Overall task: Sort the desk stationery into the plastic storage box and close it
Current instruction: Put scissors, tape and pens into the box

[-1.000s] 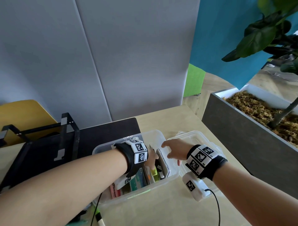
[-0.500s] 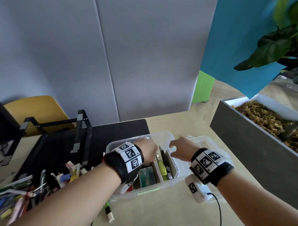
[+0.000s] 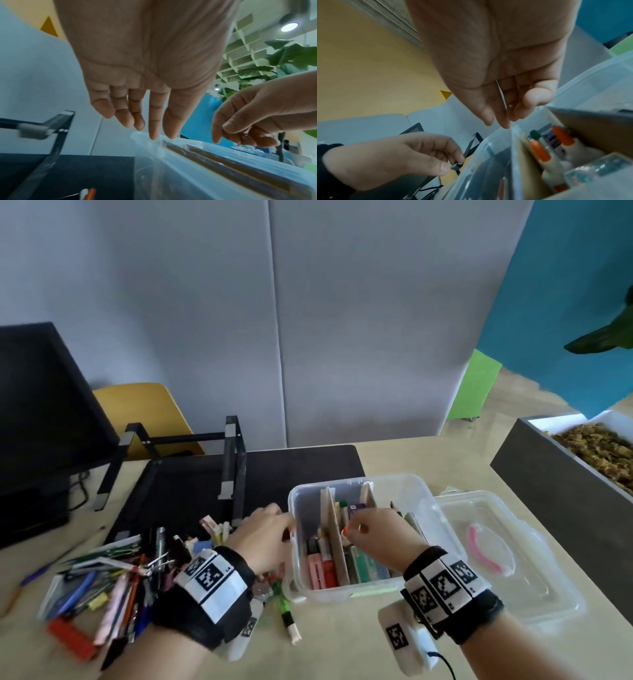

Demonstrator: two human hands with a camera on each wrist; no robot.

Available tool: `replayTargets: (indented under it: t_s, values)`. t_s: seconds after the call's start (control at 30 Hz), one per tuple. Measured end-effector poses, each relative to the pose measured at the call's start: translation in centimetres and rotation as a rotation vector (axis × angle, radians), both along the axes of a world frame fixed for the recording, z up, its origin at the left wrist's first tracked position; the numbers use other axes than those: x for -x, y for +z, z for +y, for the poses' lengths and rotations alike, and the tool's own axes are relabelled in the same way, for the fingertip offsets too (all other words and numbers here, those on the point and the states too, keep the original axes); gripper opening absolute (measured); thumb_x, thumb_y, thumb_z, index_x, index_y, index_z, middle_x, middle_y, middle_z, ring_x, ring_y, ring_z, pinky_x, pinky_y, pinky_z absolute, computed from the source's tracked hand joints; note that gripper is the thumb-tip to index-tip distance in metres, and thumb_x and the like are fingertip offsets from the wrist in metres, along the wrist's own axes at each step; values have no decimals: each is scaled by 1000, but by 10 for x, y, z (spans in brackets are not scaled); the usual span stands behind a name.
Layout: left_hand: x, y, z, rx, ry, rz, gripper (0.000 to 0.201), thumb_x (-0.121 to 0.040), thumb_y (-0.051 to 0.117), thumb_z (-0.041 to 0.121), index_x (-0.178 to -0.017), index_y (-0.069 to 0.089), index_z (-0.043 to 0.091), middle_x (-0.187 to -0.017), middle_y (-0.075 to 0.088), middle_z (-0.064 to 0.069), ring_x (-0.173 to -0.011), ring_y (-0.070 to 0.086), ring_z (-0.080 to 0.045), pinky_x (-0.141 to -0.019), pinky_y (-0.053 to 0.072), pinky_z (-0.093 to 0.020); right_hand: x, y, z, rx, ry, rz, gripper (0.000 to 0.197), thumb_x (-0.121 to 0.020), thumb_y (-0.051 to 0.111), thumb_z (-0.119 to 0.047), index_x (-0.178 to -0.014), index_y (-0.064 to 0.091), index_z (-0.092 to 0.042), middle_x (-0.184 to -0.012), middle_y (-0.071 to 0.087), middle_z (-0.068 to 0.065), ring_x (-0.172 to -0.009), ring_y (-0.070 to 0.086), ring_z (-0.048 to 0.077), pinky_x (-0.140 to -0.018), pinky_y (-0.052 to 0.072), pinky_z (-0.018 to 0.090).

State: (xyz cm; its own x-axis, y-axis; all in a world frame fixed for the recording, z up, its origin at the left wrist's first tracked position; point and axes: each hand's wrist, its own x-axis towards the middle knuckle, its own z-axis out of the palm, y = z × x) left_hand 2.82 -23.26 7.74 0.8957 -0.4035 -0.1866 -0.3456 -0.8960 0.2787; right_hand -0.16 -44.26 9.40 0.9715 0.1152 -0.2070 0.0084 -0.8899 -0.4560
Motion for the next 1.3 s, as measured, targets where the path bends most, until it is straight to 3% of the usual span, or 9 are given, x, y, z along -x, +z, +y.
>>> replayTargets:
  t_s: [0.07,0.13,0.3,0.4,0.57,0.73,0.97,1.13,1.3]
  values:
    - [0,-3,26,20,55,31,23,-92,49,24,-113,58,23,-111,49,2,-107,50,-19,-92,44,-35,1,-1,19,-42,-3,-20,25,-91,48,-24,-66,54,-25,-74,57,-5,-75,54,18,-58,39,18]
    - [0,-7,51,39,98,66,19,-93,47,22,-108,59,21,-110,50,2,-104,52,-18,-90,44,-30,0,-3,38,-58,10,-29,28,-90,48,-23,-63,47,-26,-76,57,-5,-73,54,15,-57,39,17]
    - [-1,-29,111,12,213,154,7,-91,49,23,-90,56,24,-120,55,-3,-113,53,-20,-82,39,-25,-2,-9,89,-160,-4,-18,20,-90,45,-18,-89,64,-10,-87,66,1,-77,59,18,-66,45,24]
    - [-1,-45,141,-8,264,172,17,-86,52,24,-92,65,14,-103,62,-4,-97,59,-22,-85,47,-34,-2,-18,119,-173,24,46,22,-91,44,-16,-102,62,-12,-95,65,5,-77,57,16,-68,46,24]
    - [6,-65,173,-30,330,152,25,-82,54,26,-104,64,19,-107,59,-4,-107,57,-26,-92,46,-36,-3,-51,161,-132,59,168,37,-92,46,-17,-129,50,-16,-130,48,7,-116,52,23,-93,43,26]
    - [11,-83,201,-4,387,102,29,-82,60,29,-110,58,22,-113,51,-3,-111,50,-23,-96,43,-36,-7,-86,188,-50,-9,229,43,-90,50,-18,-132,43,-19,-139,37,7,-128,37,28,-108,36,37]
    - [17,-103,226,88,353,30,44,-81,66,21,-123,54,19,-125,42,-1,-120,43,-19,-104,32,-24,-14,-121,201,102,-155,198,58,-88,52,-34,-139,32,-17,-146,29,9,-135,26,29,-112,28,43]
    - [15,-114,236,173,357,-12,40,-82,66,13,-121,58,15,-124,42,-1,-119,44,-18,-103,31,-22,-13,-132,200,137,-214,168,54,-90,48,-40,-139,34,-20,-149,25,8,-138,22,29,-115,22,45]
    - [10,-119,236,237,394,-59,27,-87,64,27,-110,63,13,-117,46,0,-112,48,-18,-98,37,-25,-13,-131,209,18,-122,-19,47,-90,50,-27,-135,38,-27,-144,32,1,-133,28,23,-114,26,40]
